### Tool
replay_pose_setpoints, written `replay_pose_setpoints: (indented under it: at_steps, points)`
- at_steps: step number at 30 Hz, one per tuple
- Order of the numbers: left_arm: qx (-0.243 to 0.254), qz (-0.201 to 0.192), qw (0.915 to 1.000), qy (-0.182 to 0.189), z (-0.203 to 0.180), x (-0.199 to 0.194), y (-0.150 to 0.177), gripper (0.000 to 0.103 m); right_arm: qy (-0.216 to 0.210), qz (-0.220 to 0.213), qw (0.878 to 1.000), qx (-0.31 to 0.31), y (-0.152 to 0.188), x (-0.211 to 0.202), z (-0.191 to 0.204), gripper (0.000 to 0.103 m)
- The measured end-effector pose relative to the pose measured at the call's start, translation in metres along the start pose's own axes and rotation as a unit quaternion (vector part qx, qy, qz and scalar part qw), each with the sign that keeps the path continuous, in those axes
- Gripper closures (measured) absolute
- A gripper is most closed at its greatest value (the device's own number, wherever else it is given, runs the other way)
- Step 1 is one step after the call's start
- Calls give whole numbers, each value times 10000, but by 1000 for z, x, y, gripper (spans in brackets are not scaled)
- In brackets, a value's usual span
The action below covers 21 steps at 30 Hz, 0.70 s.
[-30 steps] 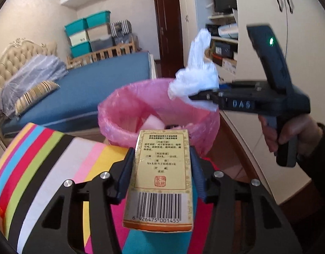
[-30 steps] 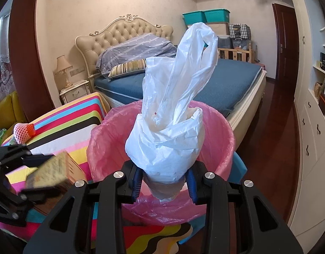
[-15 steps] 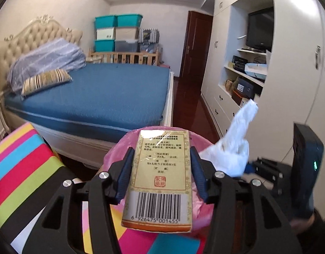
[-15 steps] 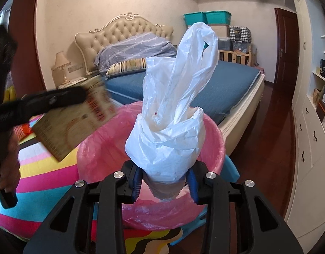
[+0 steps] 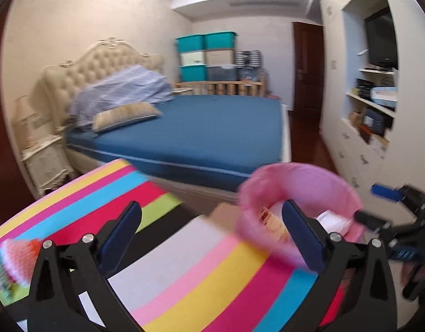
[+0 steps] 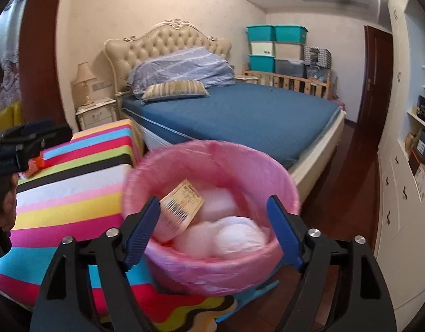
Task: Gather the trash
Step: 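Move both open tools back toward the striped table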
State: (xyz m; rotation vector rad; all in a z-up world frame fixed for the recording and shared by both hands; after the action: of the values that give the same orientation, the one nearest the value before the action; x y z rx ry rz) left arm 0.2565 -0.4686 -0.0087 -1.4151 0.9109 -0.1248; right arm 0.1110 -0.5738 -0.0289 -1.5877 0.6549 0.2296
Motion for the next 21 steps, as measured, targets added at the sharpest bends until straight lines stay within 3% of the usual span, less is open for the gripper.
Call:
replay_pose_setpoints:
  at_steps: [7, 11, 17, 21]
  points:
    - [41, -181, 9966, -802, 77, -77, 33, 5, -686, -312, 9956, -556, -38, -12, 83, 26]
    - [-44, -240, 9895, -1425, 127, -121, 51, 5, -1085, -366, 9897, -858, -56, -5, 139, 25]
    - [-621, -259, 9719, -2255, 211, -177, 74, 5, -1569, -199, 9829, -946, -63, 11, 208, 25]
    - [-1008, -265, 9537, -2821, 262, -203, 85, 5, -1886, -3, 9778, -918, -64, 24, 249, 25]
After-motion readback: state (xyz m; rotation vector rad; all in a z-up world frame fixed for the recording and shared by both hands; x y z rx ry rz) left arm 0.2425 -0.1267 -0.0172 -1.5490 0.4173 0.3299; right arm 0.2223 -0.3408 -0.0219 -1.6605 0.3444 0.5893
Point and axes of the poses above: each gripper's, at about its wrist camera, not at the fingertips, and x roughly the way its jaws point, z to its left, y to its underside, the point moved 1 cm from there along x, roughly the way its jaws point, and after that the axes turned 11 degrees about -x, right-handed, at the moved point
